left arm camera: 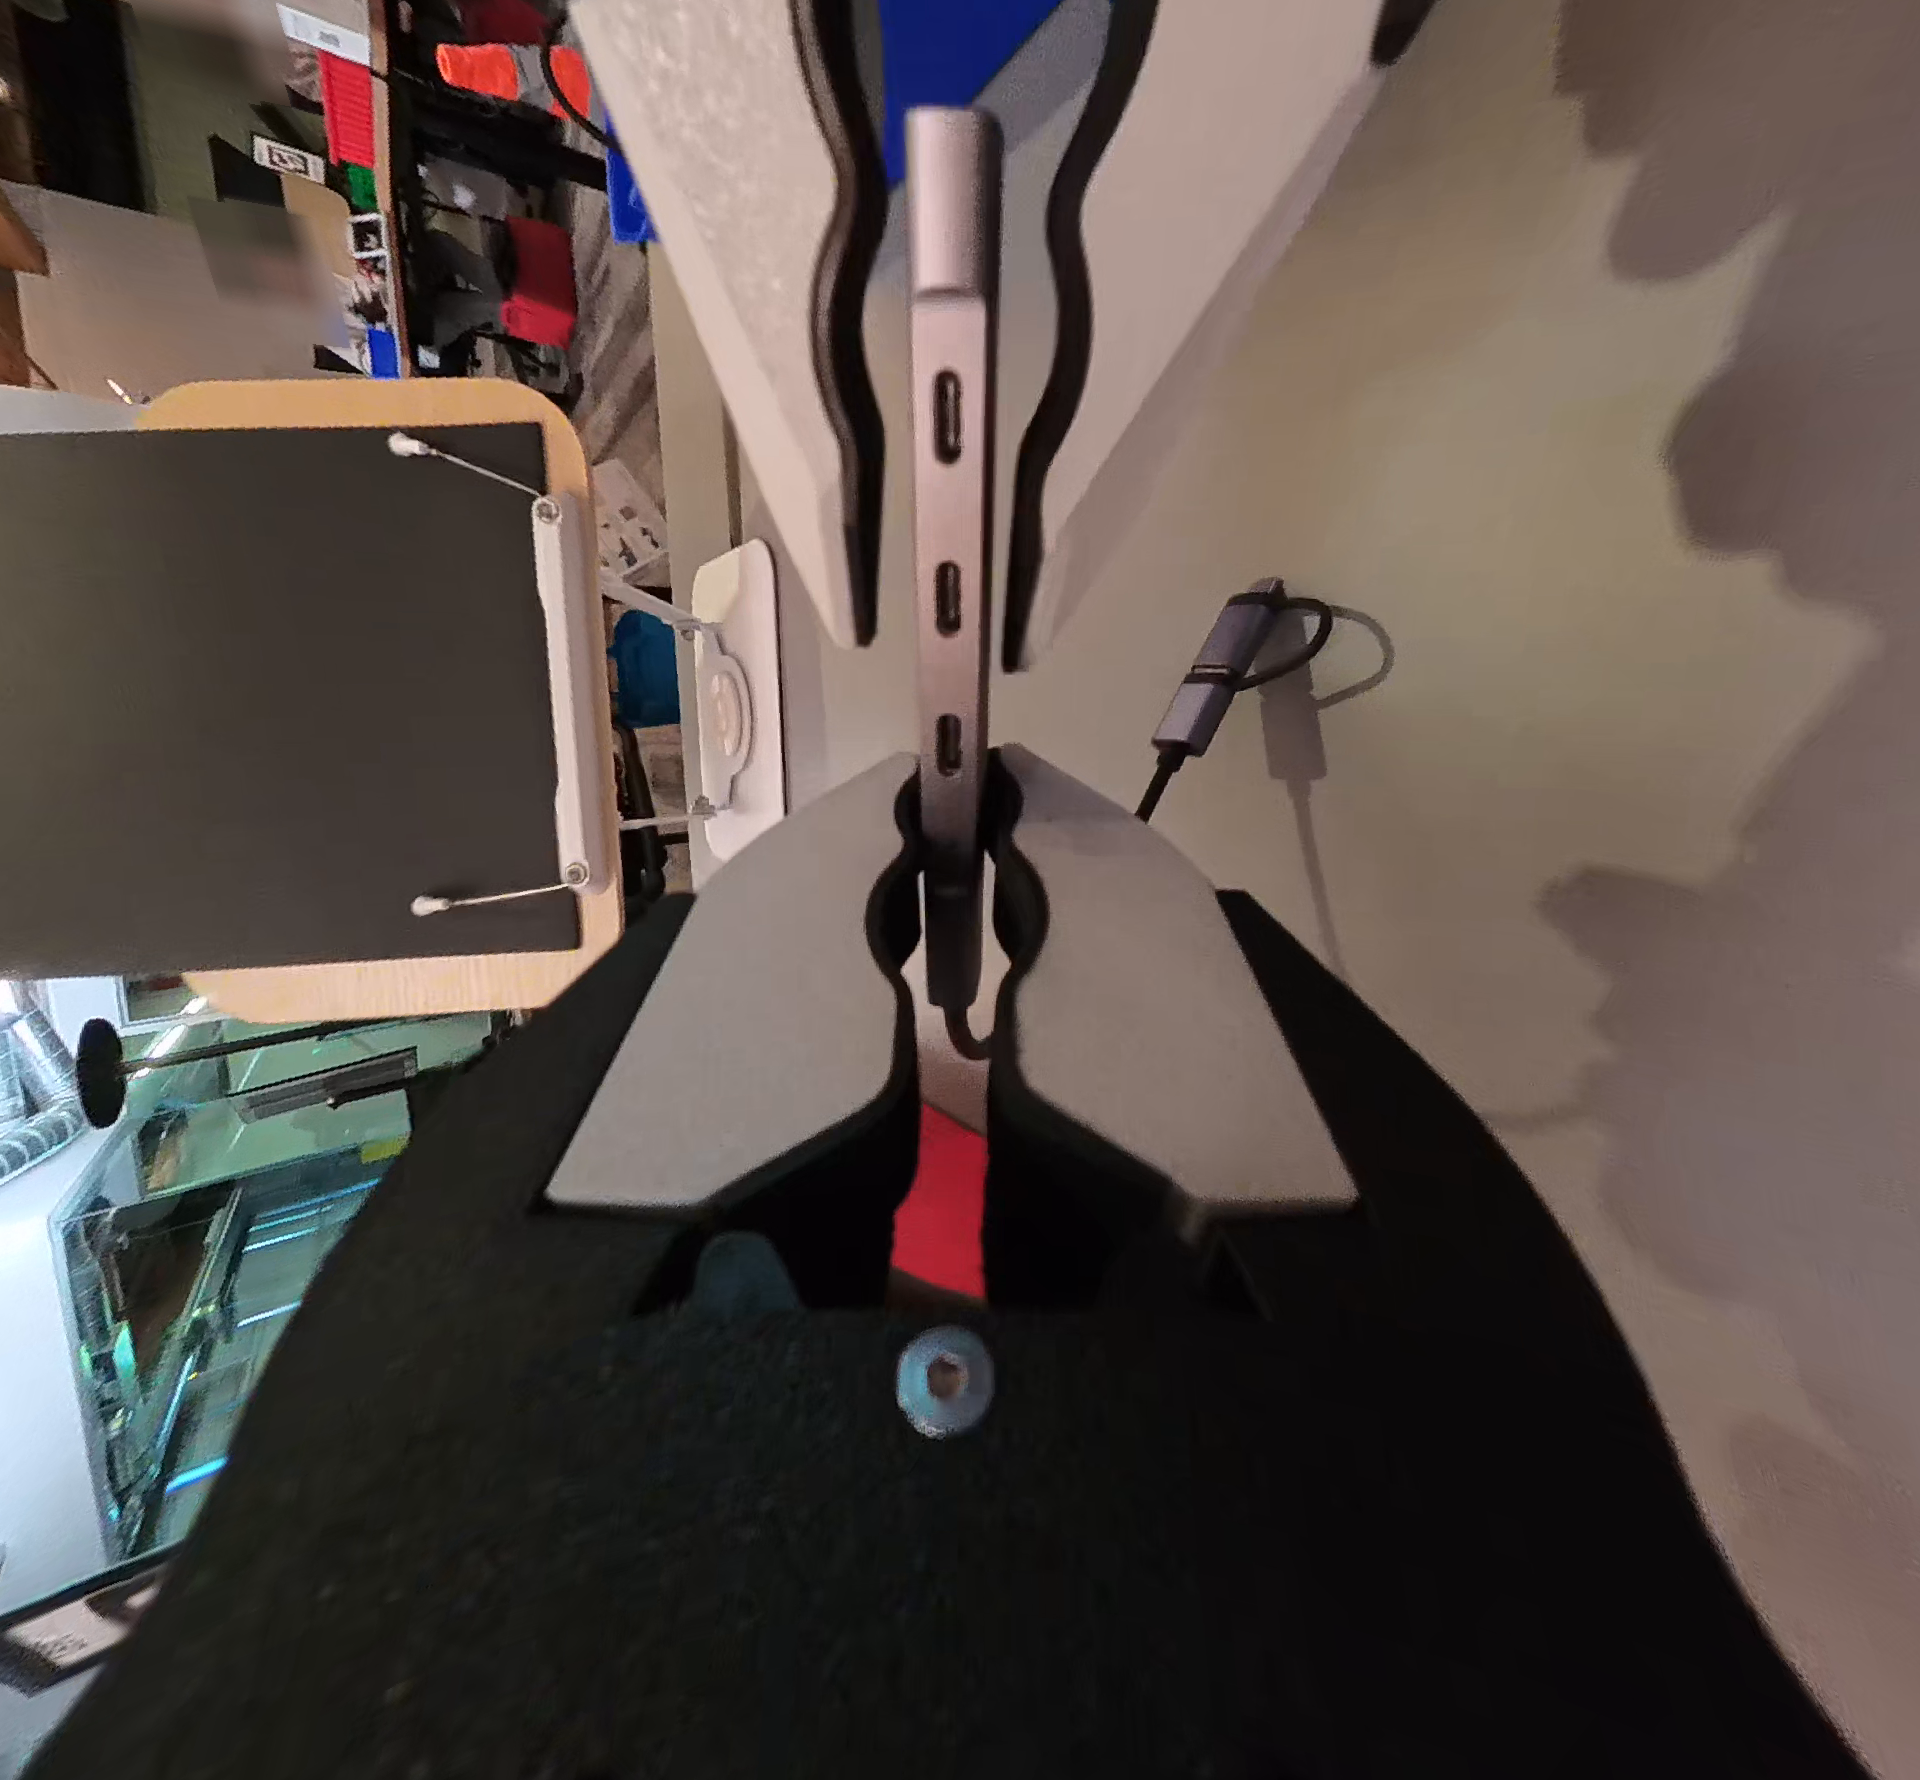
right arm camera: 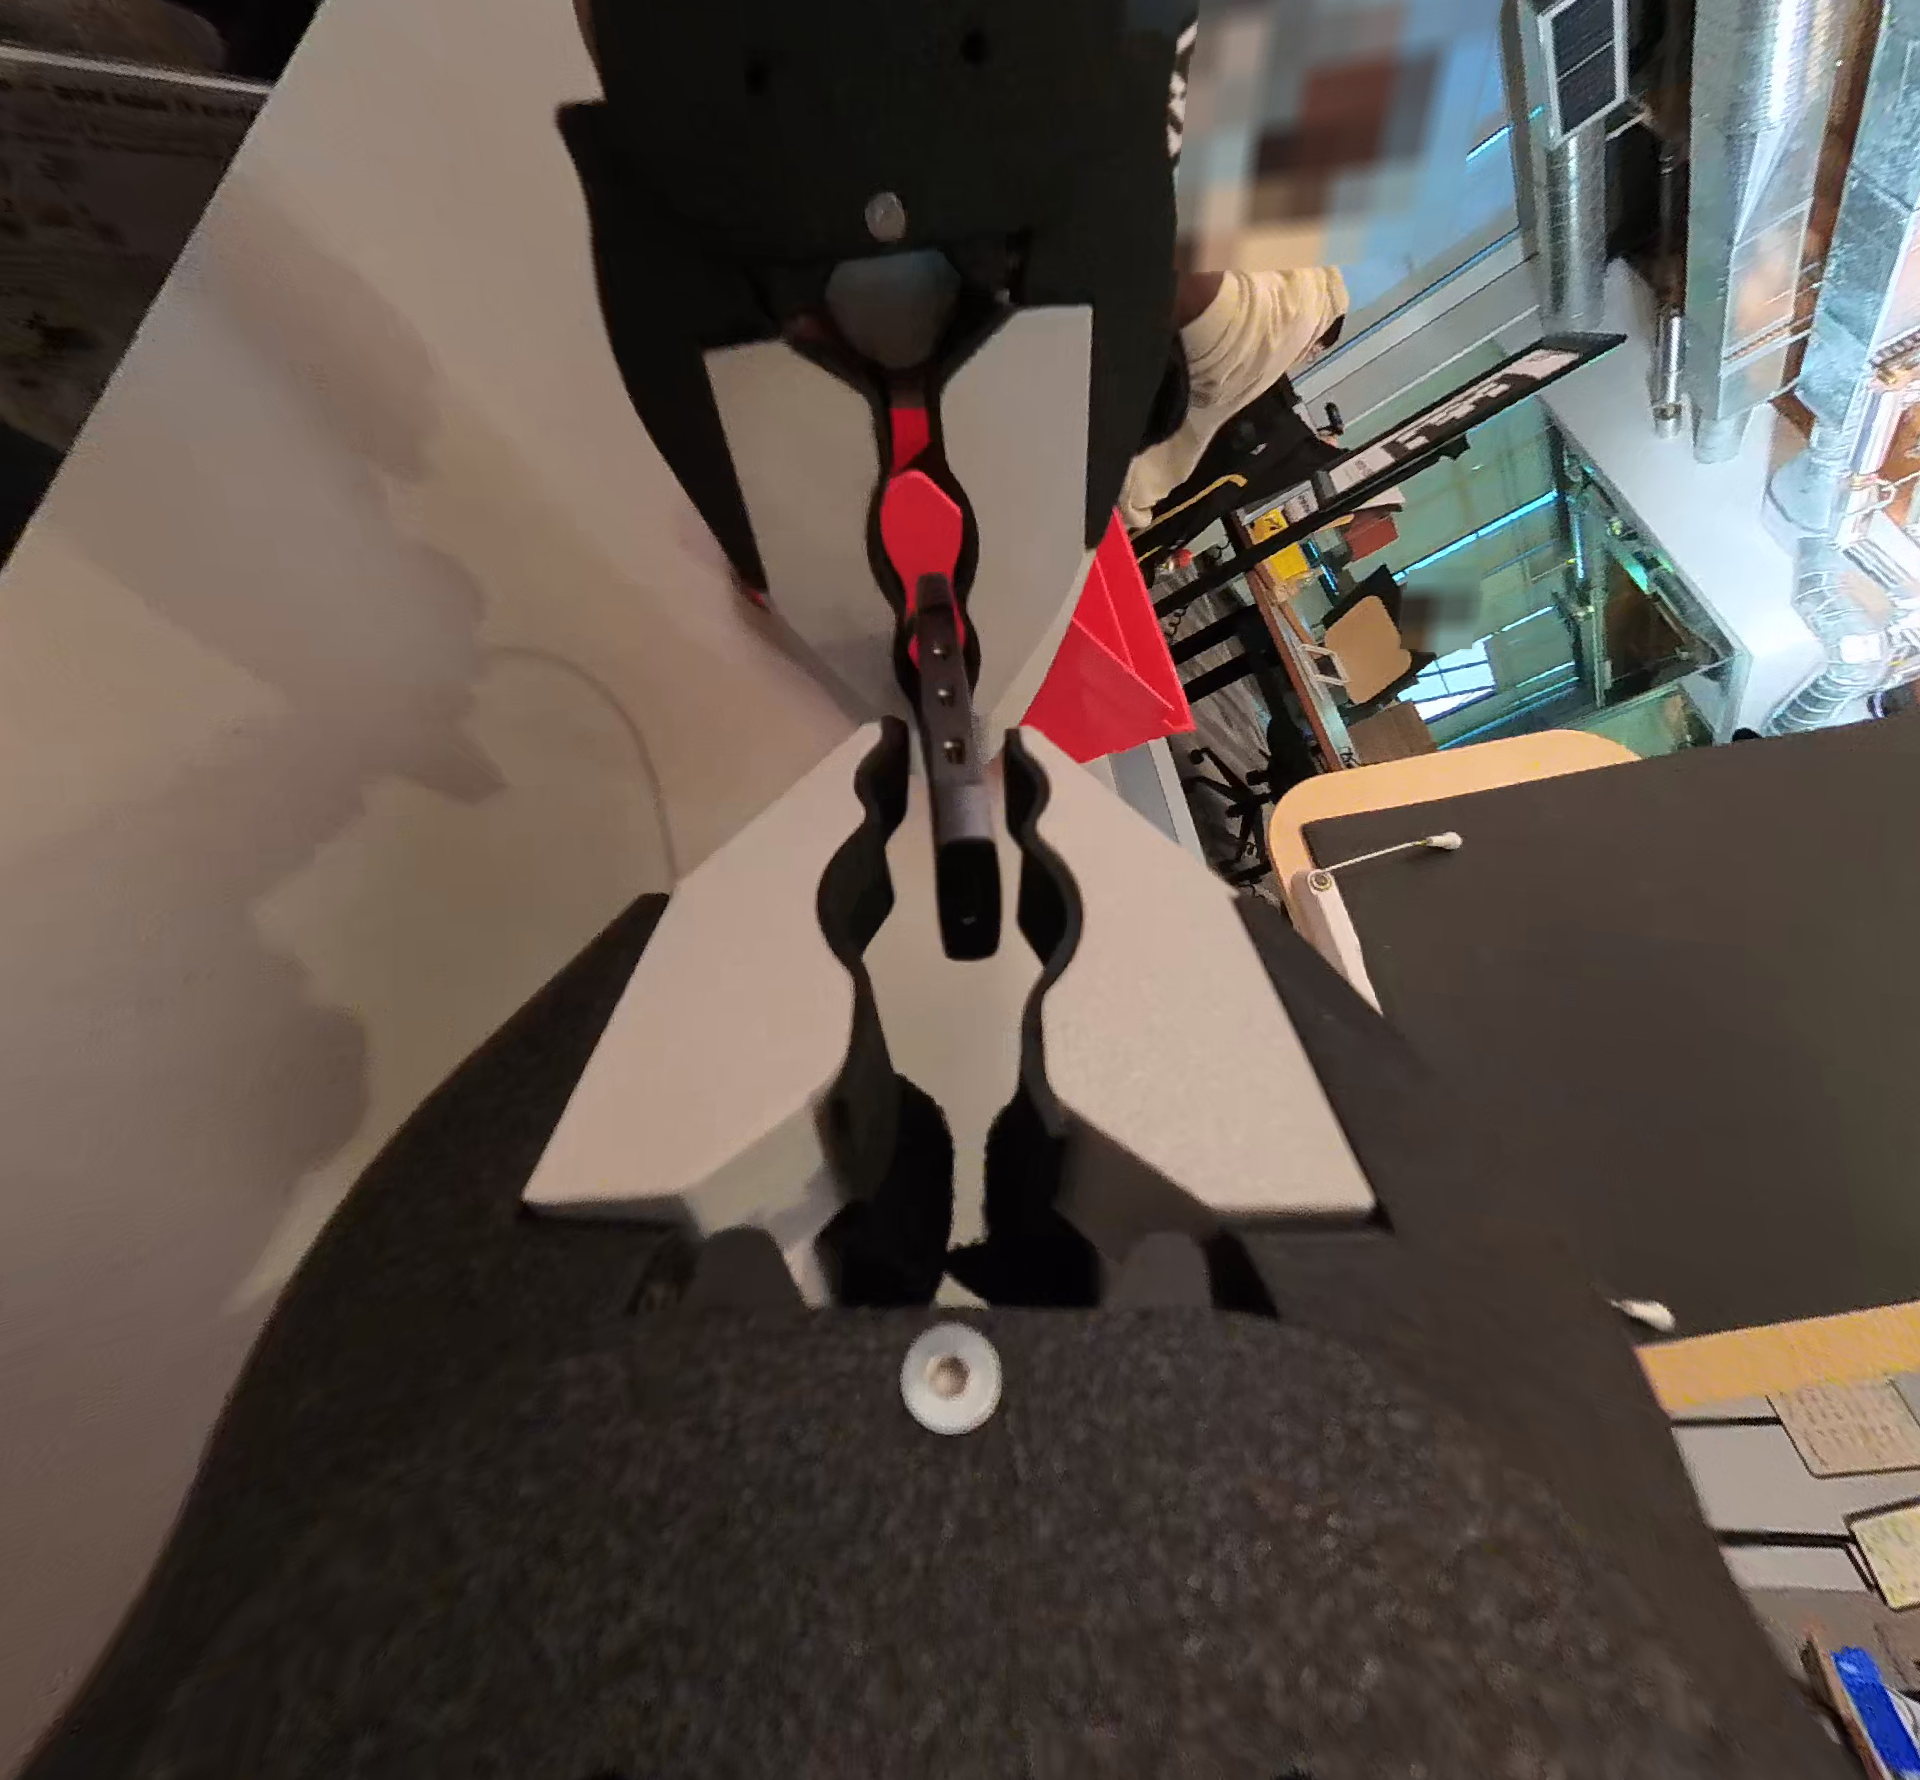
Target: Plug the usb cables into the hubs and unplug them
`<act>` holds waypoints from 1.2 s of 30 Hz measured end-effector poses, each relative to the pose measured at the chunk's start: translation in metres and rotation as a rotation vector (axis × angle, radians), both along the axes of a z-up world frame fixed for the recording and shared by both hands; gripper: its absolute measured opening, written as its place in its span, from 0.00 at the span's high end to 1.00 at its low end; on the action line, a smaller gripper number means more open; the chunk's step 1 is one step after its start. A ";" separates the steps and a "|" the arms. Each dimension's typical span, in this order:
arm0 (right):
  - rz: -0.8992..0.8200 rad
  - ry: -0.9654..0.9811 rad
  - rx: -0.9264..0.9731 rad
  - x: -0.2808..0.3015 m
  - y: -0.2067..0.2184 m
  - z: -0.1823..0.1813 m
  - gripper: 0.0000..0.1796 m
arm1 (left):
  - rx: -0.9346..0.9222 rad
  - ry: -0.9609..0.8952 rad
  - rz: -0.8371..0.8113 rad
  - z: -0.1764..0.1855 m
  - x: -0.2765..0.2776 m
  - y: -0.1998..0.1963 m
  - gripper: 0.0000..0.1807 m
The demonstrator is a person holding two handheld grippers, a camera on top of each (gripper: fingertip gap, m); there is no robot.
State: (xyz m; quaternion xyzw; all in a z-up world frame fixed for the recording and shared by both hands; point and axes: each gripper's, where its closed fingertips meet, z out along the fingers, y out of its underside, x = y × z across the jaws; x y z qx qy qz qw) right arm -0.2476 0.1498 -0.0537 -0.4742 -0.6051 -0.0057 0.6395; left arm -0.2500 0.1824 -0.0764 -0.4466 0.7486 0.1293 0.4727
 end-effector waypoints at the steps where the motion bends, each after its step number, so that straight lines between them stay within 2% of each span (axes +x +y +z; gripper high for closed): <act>1: 0.004 -0.009 -0.008 -0.001 0.000 -0.002 0.90 | 0.000 0.008 0.009 -0.002 -0.001 0.002 0.95; 3: 0.000 -0.028 0.003 -0.002 0.001 -0.003 0.91 | -0.005 0.016 0.017 -0.004 -0.002 0.003 0.95; 5: 0.008 -0.036 0.001 -0.004 0.001 -0.006 0.95 | 0.003 0.024 0.020 -0.005 -0.001 0.002 0.96; 8: 0.007 -0.061 -0.005 -0.004 0.003 -0.008 0.95 | 0.035 0.042 0.034 -0.006 -0.001 0.004 0.96; 11: 0.026 -0.019 -0.050 -0.002 0.006 -0.004 0.95 | 0.007 -0.042 0.043 -0.002 0.001 0.005 0.95; 14: -0.060 -0.019 0.006 0.012 0.037 -0.002 0.95 | -0.020 -0.191 0.120 0.017 -0.011 0.011 0.90; 17: -0.162 0.021 0.064 0.026 0.083 0.000 0.95 | -0.181 -0.419 0.268 0.026 -0.038 0.006 0.87; 20: -0.248 0.003 0.175 0.017 0.121 -0.007 0.95 | -0.476 -0.602 0.354 -0.003 -0.052 -0.026 0.87; 23: -0.252 -0.023 0.201 0.000 0.144 -0.037 0.95 | -0.719 -0.676 0.406 -0.049 -0.057 -0.063 0.87; 26: -0.236 -0.025 0.151 -0.001 0.148 -0.070 0.96 | -0.916 -0.702 0.514 -0.091 -0.061 -0.084 0.86; 28: -0.236 -0.041 0.186 0.001 0.143 -0.066 0.95 | -0.965 -0.669 0.547 -0.102 -0.063 -0.088 0.83; 30: -0.202 0.011 0.103 -0.001 0.134 -0.066 0.95 | -0.977 -0.692 0.540 -0.101 -0.065 -0.084 0.83; 32: -0.202 0.012 0.110 -0.002 0.134 -0.066 0.96 | -1.020 -0.744 0.504 -0.093 -0.066 -0.081 0.83; 36: -0.192 -0.020 0.117 -0.005 0.135 -0.071 0.96 | -0.972 -0.772 0.398 -0.051 -0.094 -0.055 0.86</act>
